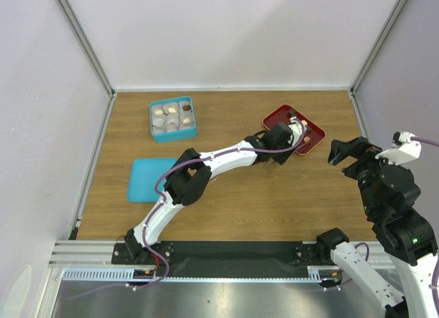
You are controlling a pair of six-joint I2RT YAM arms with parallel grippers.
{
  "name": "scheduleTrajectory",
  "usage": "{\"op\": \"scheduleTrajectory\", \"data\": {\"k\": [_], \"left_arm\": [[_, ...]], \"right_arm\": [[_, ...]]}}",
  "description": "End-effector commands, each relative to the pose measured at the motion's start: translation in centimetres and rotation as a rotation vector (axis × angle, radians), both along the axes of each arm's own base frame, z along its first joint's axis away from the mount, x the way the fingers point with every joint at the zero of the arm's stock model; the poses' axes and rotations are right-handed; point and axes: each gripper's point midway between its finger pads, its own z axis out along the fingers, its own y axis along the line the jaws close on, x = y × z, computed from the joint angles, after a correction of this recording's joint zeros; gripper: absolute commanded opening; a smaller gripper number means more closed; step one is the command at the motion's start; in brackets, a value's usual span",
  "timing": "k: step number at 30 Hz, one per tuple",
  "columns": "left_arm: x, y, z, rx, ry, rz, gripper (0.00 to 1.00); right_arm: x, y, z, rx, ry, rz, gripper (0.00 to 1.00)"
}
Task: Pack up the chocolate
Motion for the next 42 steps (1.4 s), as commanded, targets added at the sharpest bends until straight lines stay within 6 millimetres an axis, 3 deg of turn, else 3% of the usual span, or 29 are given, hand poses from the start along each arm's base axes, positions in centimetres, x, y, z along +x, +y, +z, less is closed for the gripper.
{"op": "scheduleTrajectory", "data": {"k": [1,4,15,21,22,24,27,28,30,31,33,34,37,38,39,40,42], "left_arm": [[0.9,-1.1,5.3,-0.109,-0.076,0.007,0.44],[1.0,-0.8,6.0,-0.125,-0.076,0.016,0.43],[1.6,1.2,11.8,-0.207,-0.109,0.054,0.42],[2.3,3.7,13.1,-0.227,-0.095,0.106,0.41],[2.7,4.5,14.1,-0.241,-0.101,0.121,0.41],[3.0,6.1,14.1,-0.243,-0.081,0.155,0.4],[4.0,9.9,15.6,-0.28,-0.077,0.219,0.4],[4.7,12.3,16.3,-0.286,-0.094,0.267,0.4],[5.5,15.1,16.7,-0.279,-0.104,0.326,0.4],[6.3,17.7,15.8,-0.249,-0.092,0.382,0.39],[6.6,20.9,17.1,-0.248,-0.115,0.458,0.38],[6.9,23.4,16.0,-0.221,-0.105,0.508,0.38],[7.4,29.0,17.4,-0.22,-0.14,0.639,0.41],[7.0,30.6,16.3,-0.197,-0.114,0.674,0.41],[6.7,31.9,17.0,-0.216,-0.115,0.705,0.41],[6.7,34.4,15.9,-0.197,-0.095,0.762,0.41],[6.4,36.6,15.5,-0.195,-0.082,0.812,0.41]], "right_arm": [[0.2,-0.2,1.0,0.011,-0.031,-0.013,1.0],[0.2,0.0,1.1,0.016,-0.035,-0.006,1.0],[-0.2,-0.3,1.3,0.029,-0.052,-0.012,0.99],[-0.1,-0.1,1.4,0.033,-0.056,-0.003,0.99],[-0.2,-0.1,1.4,0.033,-0.058,-0.002,1.0],[-0.1,-0.1,1.4,0.031,-0.058,-0.001,1.0],[-0.1,0.0,1.2,0.032,-0.058,0.003,1.0],[0.1,0.3,1.0,0.034,-0.055,0.01,0.99],[0.2,0.5,0.7,0.033,-0.05,0.02,1.0],[0.3,0.6,0.5,0.034,-0.048,0.022,1.0],[0.5,0.8,0.4,0.035,-0.045,0.03,1.0],[0.6,1.0,0.4,0.038,-0.047,0.036,1.0],[1.0,1.3,0.2,0.038,-0.042,0.046,1.0],[1.0,1.5,0.2,0.039,-0.043,0.054,1.0],[1.1,1.6,0.1,0.039,-0.042,0.056,1.0],[1.2,1.7,0.1,0.038,-0.039,0.062,0.99],[1.4,1.9,0.1,0.041,-0.037,0.066,1.0]]}}
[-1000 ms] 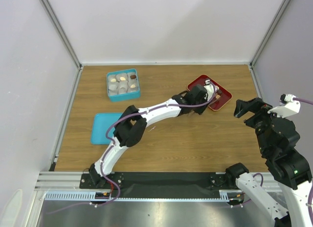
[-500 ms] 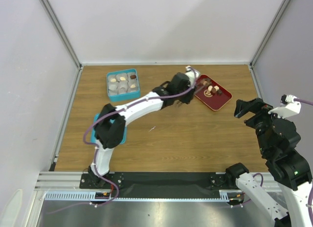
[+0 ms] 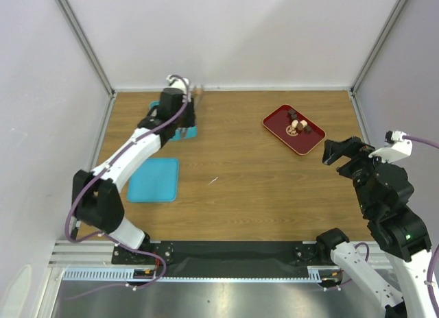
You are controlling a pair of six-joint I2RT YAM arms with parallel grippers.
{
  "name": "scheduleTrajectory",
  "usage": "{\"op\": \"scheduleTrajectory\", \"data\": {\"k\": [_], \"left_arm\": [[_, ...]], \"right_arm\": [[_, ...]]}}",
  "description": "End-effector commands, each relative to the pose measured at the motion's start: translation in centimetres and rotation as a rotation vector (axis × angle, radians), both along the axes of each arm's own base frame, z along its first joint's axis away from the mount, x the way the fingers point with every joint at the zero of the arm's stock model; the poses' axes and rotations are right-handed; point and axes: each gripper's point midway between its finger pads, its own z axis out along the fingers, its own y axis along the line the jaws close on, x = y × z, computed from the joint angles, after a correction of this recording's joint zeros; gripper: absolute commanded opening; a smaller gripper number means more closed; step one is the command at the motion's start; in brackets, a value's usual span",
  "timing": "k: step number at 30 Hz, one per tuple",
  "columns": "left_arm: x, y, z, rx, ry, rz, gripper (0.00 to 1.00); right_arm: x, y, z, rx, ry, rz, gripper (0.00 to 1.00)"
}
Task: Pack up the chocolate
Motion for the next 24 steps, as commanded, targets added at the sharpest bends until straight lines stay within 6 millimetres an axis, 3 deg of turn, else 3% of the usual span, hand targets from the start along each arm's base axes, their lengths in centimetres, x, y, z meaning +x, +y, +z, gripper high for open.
{"op": "scheduleTrajectory", "data": {"k": [1,4,9,24], "left_arm": [[-1.0,5.1,0.4,-0.027,0.012,0.137,0.41],[-1.7,8.1,-0.6,-0.018,0.047,0.215,0.4],[-2.4,10.4,-2.8,0.042,0.145,0.3,0.39],[-2.0,10.7,-5.1,0.069,0.22,0.328,0.4]], "right_arm": [[0.7,0.7,1.0,0.031,-0.034,0.019,1.0],[0.9,1.0,1.0,0.036,-0.035,0.031,1.0],[1.1,1.5,0.6,0.053,-0.029,0.044,1.0],[1.0,1.6,1.3,0.051,-0.046,0.057,0.99]]}}
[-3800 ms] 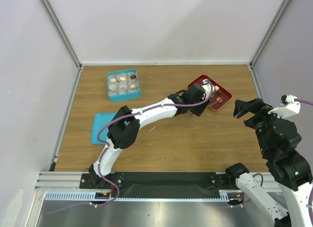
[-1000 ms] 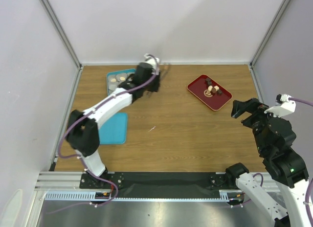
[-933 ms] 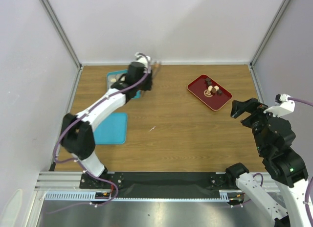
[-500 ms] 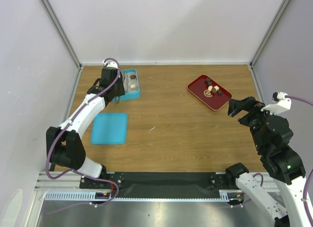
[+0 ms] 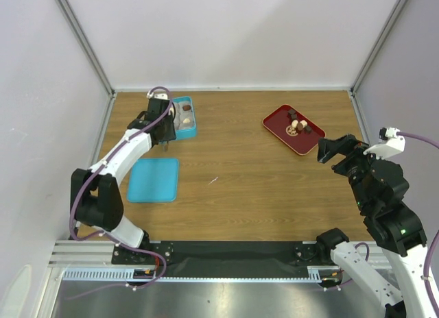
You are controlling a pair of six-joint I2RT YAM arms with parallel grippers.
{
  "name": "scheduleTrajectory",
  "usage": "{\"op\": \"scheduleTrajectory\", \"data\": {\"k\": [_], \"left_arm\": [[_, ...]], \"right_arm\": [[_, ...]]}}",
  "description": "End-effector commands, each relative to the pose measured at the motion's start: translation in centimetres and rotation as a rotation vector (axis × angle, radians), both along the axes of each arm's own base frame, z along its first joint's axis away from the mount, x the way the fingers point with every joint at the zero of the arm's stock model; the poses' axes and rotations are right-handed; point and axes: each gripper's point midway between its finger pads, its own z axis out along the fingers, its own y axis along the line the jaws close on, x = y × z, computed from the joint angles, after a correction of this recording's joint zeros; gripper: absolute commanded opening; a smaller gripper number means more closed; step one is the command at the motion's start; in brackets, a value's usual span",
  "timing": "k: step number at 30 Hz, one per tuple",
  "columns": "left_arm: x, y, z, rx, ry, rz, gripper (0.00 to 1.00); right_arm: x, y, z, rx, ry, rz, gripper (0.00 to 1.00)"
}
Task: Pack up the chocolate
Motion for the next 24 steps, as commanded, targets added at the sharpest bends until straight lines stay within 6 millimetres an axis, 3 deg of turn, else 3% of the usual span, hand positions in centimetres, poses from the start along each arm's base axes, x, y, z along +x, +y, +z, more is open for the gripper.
{"op": "scheduleTrajectory", "data": {"k": [1,8,19,24], "left_arm": [[1.5,-0.1,1.2,-0.02,-0.042,0.021,0.41],[2.4,-0.3,0.5,-0.01,-0.037,0.012,0.42],[3.1,-0.4,1.9,-0.018,-0.067,0.014,0.42],[3.5,-0.5,1.5,-0.011,-0.056,0.01,0.42]], "right_arm": [[0.0,-0.1,1.5,0.018,-0.045,-0.006,1.0],[-0.4,-0.6,1.5,0.008,-0.044,-0.022,1.0],[-0.1,-0.6,1.2,0.006,-0.039,-0.03,0.99],[-0.1,-0.7,1.4,0.005,-0.043,-0.033,1.0]]}}
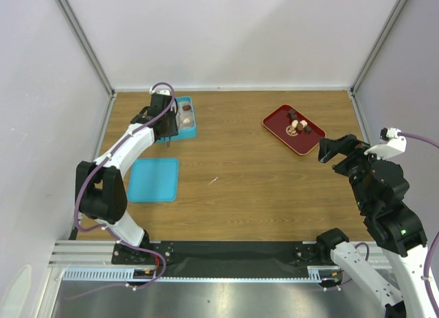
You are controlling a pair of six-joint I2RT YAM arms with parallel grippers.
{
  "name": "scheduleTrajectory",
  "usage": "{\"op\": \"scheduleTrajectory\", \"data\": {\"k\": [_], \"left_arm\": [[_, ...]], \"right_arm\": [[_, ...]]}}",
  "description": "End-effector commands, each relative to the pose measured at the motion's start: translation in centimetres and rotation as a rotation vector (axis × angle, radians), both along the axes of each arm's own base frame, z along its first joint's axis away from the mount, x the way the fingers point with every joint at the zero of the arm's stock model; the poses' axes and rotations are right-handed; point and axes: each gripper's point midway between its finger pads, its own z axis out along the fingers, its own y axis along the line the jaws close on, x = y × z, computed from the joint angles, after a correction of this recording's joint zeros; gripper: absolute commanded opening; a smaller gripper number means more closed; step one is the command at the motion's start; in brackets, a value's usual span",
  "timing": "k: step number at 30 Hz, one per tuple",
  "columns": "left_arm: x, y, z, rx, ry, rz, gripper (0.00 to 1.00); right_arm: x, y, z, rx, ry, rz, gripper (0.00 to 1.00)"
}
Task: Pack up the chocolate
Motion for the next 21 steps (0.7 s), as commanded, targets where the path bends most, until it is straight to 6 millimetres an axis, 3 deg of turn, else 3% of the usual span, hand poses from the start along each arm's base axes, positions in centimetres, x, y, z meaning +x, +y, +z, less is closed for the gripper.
{"op": "scheduleTrajectory", "data": {"k": [1,15,21], "left_arm": [[1.7,-0.1,1.6,-0.01,-0.055,0.009,0.42],[2.8,-0.1,1.7,0.01,-0.067,-0.005,0.48],[2.4,-0.6,4.0,-0.017,-0.104,-0.028,0.47]], "right_arm": [[-0.2,-0.5,1.4,0.005,-0.043,-0.019,1.0],[-0.6,-0.9,1.2,0.002,-0.039,-0.032,1.0],[-0.5,-0.8,1.5,0.002,-0.04,-0.029,1.0]]}}
